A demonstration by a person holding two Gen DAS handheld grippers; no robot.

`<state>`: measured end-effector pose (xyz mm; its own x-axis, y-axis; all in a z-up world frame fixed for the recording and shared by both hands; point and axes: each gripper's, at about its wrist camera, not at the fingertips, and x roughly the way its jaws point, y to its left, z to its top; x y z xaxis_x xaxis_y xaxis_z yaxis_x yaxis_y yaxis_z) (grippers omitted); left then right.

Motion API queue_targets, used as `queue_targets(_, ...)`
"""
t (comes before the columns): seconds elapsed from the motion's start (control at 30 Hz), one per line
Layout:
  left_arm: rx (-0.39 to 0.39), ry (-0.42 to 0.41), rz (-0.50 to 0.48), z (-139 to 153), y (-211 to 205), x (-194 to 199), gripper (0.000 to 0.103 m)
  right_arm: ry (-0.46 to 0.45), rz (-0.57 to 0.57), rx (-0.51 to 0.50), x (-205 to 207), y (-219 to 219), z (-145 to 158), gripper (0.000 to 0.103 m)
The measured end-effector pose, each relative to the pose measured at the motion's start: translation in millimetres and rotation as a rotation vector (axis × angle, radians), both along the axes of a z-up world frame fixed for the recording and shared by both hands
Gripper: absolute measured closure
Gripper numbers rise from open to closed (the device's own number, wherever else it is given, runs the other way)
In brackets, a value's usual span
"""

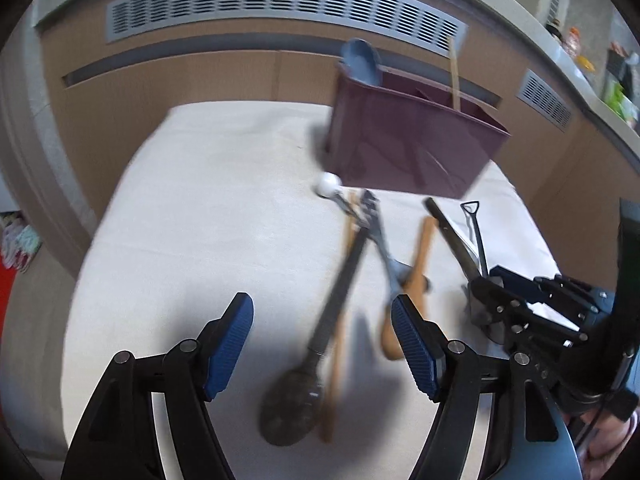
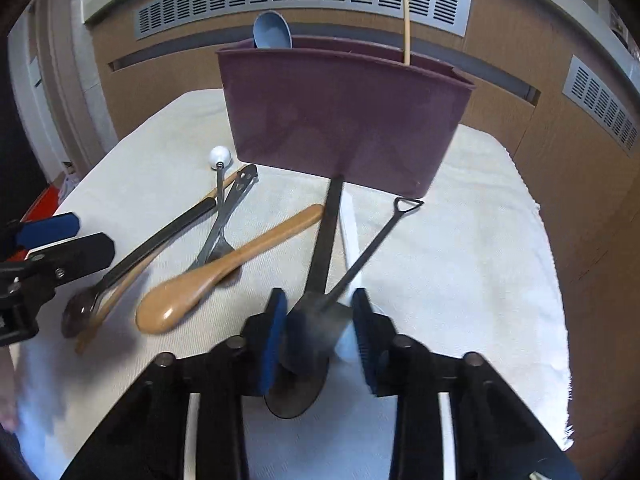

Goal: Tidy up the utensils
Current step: 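Grasp the wooden spoon with the left tool while the right tool grasps the white plastic spoon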

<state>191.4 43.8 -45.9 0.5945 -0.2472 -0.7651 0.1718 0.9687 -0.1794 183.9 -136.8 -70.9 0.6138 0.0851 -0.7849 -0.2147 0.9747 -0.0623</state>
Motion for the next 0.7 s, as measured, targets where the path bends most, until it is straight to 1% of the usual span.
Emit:
queue_targets(0.07, -0.022, 0.021, -0.057, -0.7, -8.3, 0.9, 0.031, 0.013, -0.002, 0.005, -8.1, -12.7, 2.7, 0.088)
queue_targets(0.17, -0.046, 0.054, -0.133, -3.6, -23.0, 4.3, 0.031, 0.029, -0.013, 0.020, -18.9, -29.0, 3.5, 0.089)
queue_targets(0.2, -0.037, 0.058, -0.148, -4.9, -28.1, 5.8, 0.031, 0.036, -0.015, 0.036, -22.1, -34.2, 3.6, 0.089)
queue_targets(0.3, 0.040, 0.065, -0.161, -10.6, -43.2, 12.8, 0.031, 0.053, -0.031, 0.073, -29.8, -48.6, 4.1, 0.088)
queue_targets(0.43, 0.075, 0.065, -0.171, -12.6, -57.6, 17.3, 0.031, 0.050, -0.036, 0.159, -36.5, -67.8, 8.7, 0.085)
queue_targets(0.47, 0.065, 0.072, -0.188, -12.7, -61.0, 16.3, 0.031, 0.043, -0.032, 0.177, -37.8, -72.3, 10.0, 0.085)
queue_targets(0.57, -0.019, 0.132, -0.256, -16.9, -69.6, 11.6, 0.031, 0.015, -0.006, 0.183, -35.7, -76.6, 16.4, 0.085)
queue_targets(0.63, -0.048, 0.166, -0.299, -20.0, -75.3, 5.6, 0.031, 0.004, 0.029, 0.172, -30.0, -74.2, 19.6, 0.085)
queue_targets(0.7, -0.060, 0.174, -0.334, -18.8, -78.5, -3.0, 0.031, 0.016, 0.089, 0.161, -18.7, -67.5, 20.5, 0.085)
